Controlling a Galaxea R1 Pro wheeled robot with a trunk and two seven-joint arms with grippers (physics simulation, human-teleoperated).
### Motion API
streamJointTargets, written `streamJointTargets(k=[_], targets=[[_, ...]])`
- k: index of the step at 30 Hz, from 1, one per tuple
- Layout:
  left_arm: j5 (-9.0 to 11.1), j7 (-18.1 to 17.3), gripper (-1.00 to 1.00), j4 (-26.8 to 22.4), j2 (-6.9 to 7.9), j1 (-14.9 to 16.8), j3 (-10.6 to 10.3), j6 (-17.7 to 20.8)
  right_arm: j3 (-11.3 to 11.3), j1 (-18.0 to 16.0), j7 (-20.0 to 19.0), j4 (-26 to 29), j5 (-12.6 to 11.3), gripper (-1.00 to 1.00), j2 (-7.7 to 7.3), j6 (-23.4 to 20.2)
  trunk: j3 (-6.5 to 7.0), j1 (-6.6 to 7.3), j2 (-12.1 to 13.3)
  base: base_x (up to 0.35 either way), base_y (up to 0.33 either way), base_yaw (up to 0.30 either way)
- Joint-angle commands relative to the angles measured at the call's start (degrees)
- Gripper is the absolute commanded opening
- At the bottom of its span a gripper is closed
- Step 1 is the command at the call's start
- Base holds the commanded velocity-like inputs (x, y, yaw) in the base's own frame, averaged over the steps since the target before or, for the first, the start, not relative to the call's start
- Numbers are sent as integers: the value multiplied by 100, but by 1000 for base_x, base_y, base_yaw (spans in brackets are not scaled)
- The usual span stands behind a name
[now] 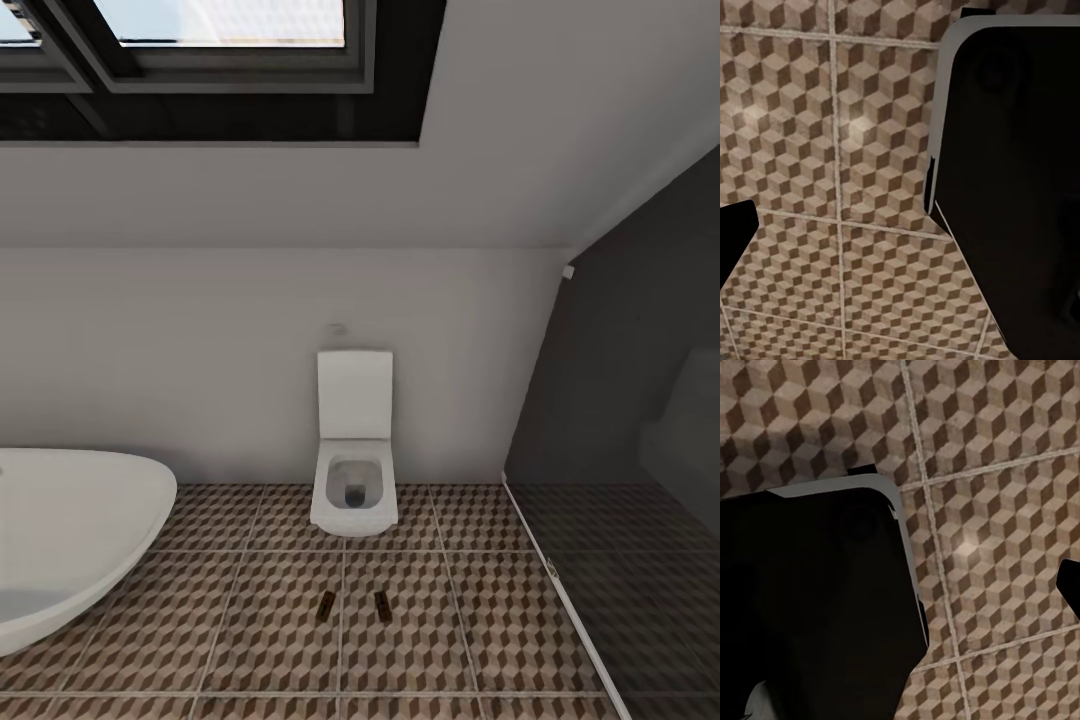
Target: Take the four mousetraps from the cabinet in the bathroom and place them on the bathroom floor. Make sure all four end up on the same floor surface, and ensure that at least two of them are either under or directly next to the same bathroom sink.
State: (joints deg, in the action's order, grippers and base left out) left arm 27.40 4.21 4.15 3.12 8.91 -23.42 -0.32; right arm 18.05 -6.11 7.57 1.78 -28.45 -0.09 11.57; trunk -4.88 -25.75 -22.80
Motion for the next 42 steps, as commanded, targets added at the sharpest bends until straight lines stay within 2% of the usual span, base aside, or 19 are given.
streamJointTargets(k=[1, 42], targets=[[47, -1, 100, 5, 0, 6, -48, -3, 49, -3, 13, 9, -47, 100, 0, 11, -12, -3, -12, 0, 0, 0], [38, -8, 100, -1, 4, 6, -49, -3, 49, -3, -1, 51, -53, 100, 1, 32, -12, -3, -12, 0, 0, 0]])
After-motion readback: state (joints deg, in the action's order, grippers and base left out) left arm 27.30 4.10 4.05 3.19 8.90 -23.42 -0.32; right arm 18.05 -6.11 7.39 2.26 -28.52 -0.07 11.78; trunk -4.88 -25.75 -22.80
